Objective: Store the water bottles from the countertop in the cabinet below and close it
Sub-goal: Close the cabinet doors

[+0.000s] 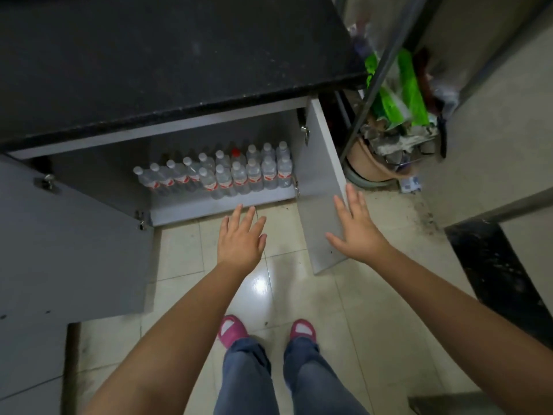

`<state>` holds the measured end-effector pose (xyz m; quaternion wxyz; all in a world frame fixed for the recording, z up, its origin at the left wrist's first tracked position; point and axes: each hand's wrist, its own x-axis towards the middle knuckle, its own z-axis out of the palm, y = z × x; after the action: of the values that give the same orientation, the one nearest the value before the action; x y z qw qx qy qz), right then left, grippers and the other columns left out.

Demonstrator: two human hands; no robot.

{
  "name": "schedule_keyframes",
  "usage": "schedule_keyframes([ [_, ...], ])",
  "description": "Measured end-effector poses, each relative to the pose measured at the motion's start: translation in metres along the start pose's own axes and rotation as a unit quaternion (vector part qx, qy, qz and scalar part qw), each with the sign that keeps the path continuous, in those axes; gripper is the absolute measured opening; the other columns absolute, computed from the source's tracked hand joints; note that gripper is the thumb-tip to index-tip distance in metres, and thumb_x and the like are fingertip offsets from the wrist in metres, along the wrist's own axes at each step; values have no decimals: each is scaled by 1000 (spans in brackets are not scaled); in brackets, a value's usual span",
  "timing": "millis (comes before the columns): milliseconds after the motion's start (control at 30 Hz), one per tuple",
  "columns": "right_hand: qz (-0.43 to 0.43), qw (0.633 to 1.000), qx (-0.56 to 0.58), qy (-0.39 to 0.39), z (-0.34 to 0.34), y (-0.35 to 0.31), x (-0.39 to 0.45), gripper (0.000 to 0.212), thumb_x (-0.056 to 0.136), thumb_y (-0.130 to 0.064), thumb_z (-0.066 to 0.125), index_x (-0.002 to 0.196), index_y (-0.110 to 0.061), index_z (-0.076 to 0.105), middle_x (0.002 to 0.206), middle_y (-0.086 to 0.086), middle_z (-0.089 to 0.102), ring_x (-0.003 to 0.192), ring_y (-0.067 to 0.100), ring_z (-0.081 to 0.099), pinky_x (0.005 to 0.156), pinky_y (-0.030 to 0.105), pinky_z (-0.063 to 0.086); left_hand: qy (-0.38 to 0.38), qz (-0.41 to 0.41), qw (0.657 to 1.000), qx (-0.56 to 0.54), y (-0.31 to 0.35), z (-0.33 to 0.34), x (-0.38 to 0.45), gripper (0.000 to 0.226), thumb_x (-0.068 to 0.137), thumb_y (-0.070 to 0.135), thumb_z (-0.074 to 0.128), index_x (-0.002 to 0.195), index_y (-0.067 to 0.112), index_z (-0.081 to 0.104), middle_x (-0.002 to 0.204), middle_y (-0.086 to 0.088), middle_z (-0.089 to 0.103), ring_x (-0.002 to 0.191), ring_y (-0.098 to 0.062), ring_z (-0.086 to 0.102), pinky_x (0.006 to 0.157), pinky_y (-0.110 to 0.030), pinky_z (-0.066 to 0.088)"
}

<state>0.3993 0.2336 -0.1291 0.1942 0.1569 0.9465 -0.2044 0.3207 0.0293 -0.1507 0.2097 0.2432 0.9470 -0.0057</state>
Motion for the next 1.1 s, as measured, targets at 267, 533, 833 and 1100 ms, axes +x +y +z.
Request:
schedule_keyframes([
  [267, -151, 975, -160, 6, 35, -96, 17, 72, 94, -55, 34, 150, -15, 14, 160, 14, -10, 147, 31, -15, 118, 49, -11, -1, -69, 998, -3, -55, 4, -29, 47, 102, 31, 29, 147, 20, 27, 161, -2, 10, 150, -23, -3, 122, -41, 4],
  [533, -174, 959, -224, -4, 58, -200, 70, 57, 98, -45, 33, 146, -13, 30, 161, 9, 3, 149, 25, 0, 122, 42, 1, 19, -219, 975, 25, -211, -7, -67, 48, 101, 32, 30, 147, 19, 27, 161, -4, 7, 149, -26, -4, 122, -42, 5],
  [833, -97, 956, -275, 21, 64, -268, 118, 55, 99, -45, 29, 146, -17, 29, 160, 5, 15, 148, 24, 13, 121, 41, 9, 13, -290, 955, 51, -396, -37, -79, 59, 99, 36, 37, 151, 22, 12, 161, -11, -2, 147, -36, -7, 121, -46, 8],
  [1100, -84, 946, -308, 50, 70, -283, 135, 53, 100, -43, 30, 144, -13, 35, 158, 9, 22, 146, 26, 17, 121, 39, 11, -38, -341, 937, 73, -417, -20, -57, 74, 94, 47, 44, 151, 24, 2, 155, -29, -8, 140, -45, 15, 115, -46, 22],
])
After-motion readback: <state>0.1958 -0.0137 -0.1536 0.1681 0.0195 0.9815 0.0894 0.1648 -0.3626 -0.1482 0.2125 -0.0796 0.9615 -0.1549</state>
